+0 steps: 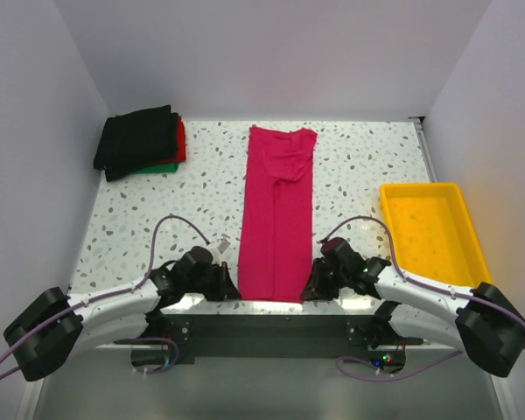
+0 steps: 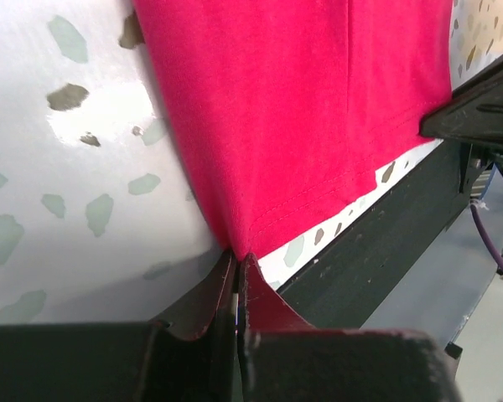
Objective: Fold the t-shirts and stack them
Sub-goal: Fold the tshirt
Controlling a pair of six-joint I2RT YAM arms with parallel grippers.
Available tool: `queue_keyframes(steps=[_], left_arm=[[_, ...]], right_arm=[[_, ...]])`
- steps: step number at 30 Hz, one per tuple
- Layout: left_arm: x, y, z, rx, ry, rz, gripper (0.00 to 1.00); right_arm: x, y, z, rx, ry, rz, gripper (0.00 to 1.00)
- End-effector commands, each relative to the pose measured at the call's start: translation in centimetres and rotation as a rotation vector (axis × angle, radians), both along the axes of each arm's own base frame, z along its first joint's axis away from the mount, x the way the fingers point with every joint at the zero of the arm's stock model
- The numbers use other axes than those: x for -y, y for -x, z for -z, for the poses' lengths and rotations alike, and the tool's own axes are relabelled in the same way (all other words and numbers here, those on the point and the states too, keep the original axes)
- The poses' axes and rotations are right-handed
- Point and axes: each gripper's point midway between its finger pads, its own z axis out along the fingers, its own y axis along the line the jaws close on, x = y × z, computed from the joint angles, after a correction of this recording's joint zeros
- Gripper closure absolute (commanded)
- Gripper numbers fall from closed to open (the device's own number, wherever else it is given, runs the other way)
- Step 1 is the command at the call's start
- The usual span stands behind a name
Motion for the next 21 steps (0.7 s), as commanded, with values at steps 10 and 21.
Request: queue_keyframes(steps=[10,21], left_arm=[[-0.7,3.1,0.9,-0.023,-0.054,0.04,1.0],[-0.6,2.4,-1.6,0.031,-0.052,0.032,1.0]], right_arm=[[0.6,1.3,-1.3,0.056,-0.044,-0.036,0.97],[1.7,2.7,-2.8,0.09,-0.014,-0.088,1.0]])
